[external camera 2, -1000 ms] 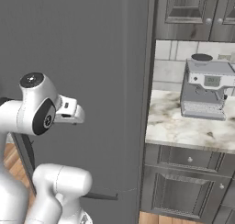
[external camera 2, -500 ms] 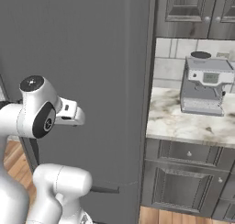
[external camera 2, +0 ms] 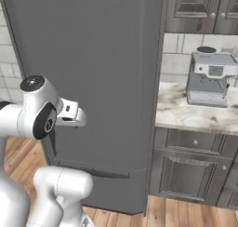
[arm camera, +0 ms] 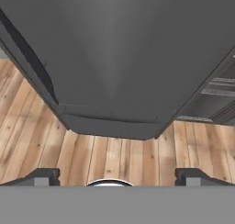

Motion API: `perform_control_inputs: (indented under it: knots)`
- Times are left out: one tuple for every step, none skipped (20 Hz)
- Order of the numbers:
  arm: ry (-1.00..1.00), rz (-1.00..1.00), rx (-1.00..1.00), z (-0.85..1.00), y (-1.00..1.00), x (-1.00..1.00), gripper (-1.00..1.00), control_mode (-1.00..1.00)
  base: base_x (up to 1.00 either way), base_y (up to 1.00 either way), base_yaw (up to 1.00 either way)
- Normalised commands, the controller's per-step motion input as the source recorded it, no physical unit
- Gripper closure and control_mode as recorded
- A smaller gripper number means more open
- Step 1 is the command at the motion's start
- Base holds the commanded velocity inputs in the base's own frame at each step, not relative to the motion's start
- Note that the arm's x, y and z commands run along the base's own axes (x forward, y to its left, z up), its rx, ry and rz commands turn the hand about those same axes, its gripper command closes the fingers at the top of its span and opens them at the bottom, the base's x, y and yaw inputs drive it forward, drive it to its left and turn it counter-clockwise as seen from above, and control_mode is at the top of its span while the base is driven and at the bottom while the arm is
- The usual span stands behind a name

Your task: Take the donuts from the fridge and place them on the empty tray on the dining counter.

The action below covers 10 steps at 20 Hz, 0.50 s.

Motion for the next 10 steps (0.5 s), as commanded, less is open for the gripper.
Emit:
perform_control_inputs:
  knots:
    - [0.0, 0.0, 0.0, 0.0, 0.0, 0.0, -1.0, 1.0, -0.25, 0.61, 0.0]
    - [0.0, 0.0, 0.0, 0.0, 0.0, 0.0, -1.0, 1.0, -0.27, 0.64, 0.0]
    - [0.0, 0.0, 0.0, 0.0, 0.0, 0.0, -1.0, 1.0, -0.3, 0.69, 0.0]
    - [0.0, 0.0, 0.0, 0.0, 0.0, 0.0, -1.0, 1.0, -0.31, 0.7, 0.0]
    - [0.0, 0.0, 0.0, 0.0, 0.0, 0.0, -1.0, 1.0, -0.31, 0.71, 0.0]
    - [0.0, 0.0, 0.0, 0.0, 0.0, 0.0, -1.0, 1.0, -0.31, 0.71, 0.0]
    - [0.0, 0.0, 0.0, 0.0, 0.0, 0.0, -1.0, 1.0, -0.34, 0.71, 0.0]
    - [0.0, 0.0, 0.0, 0.0, 0.0, 0.0, -1.0, 1.0, -0.35, 0.71, 0.0]
    - [0.0, 0.0, 0.0, 0.0, 0.0, 0.0, -1.0, 1.0, -0.35, 0.7, 0.0]
    - [0.0, 0.0, 0.0, 0.0, 0.0, 0.0, -1.0, 1.0, -0.35, 0.67, 0.0]
